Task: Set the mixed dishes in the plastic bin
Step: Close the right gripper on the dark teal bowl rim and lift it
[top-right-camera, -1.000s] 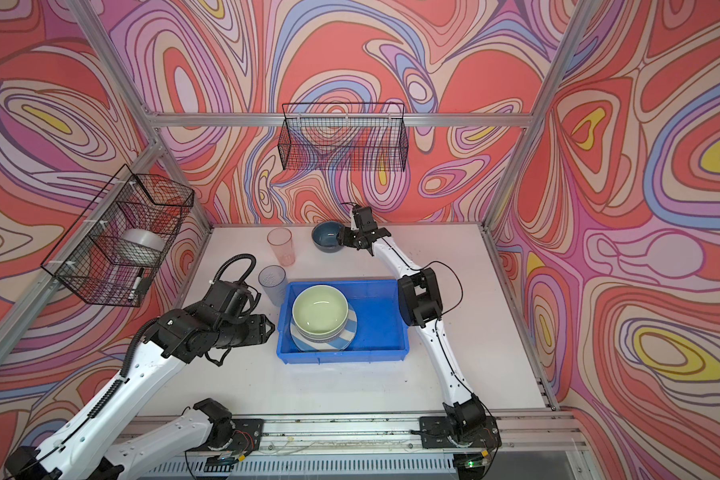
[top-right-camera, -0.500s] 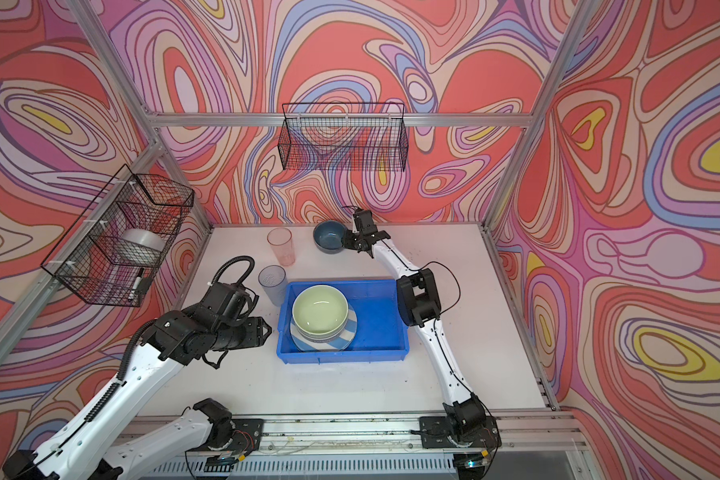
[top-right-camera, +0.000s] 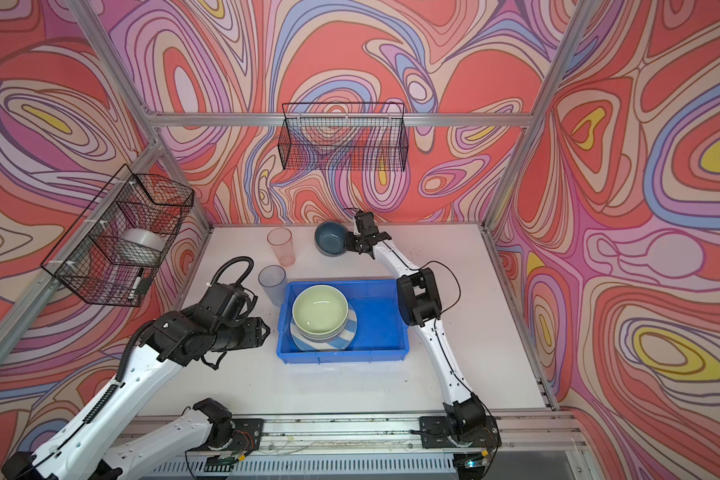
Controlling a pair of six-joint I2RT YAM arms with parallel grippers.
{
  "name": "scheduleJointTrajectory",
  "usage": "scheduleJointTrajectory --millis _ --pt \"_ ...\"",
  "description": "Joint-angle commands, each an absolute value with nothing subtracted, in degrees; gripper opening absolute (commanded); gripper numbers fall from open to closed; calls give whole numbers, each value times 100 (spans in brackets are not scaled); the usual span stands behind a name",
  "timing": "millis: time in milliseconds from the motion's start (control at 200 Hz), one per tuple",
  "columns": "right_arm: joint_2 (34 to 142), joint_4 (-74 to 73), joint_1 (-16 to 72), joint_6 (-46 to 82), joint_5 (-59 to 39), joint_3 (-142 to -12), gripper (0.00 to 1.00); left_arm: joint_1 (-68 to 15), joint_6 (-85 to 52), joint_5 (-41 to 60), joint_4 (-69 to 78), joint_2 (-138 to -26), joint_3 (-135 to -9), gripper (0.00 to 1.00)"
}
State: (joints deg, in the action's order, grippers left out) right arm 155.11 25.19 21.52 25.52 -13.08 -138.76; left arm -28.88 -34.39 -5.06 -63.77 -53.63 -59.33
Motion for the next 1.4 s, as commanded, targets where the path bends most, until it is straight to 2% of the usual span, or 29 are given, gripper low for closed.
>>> scheduleJointTrajectory --millis 0,326,907,1077,1393 --pt "15471 2718 2178 2520 -1491 -13698 17 -2887 -3516 -650 -6592 -5301 -6029 65" --pt "14860 2106 2135 2924 -2134 -13014 0 -2888 -3506 -633 -6493 -5377 -5985 65" --pt "13564 1535 2030 3475 -2906 -12248 0 -2887 -3552 -563 -6164 -5432 -5749 65" --pt "13220 2055 2021 3250 -2800 -12378 0 -2889 -3523 -580 -6125 -5492 -5811 66" --pt "12314 3960 2030 2285 -2496 -12683 0 -2874 -3335 -773 -6196 -5593 -6087 68"
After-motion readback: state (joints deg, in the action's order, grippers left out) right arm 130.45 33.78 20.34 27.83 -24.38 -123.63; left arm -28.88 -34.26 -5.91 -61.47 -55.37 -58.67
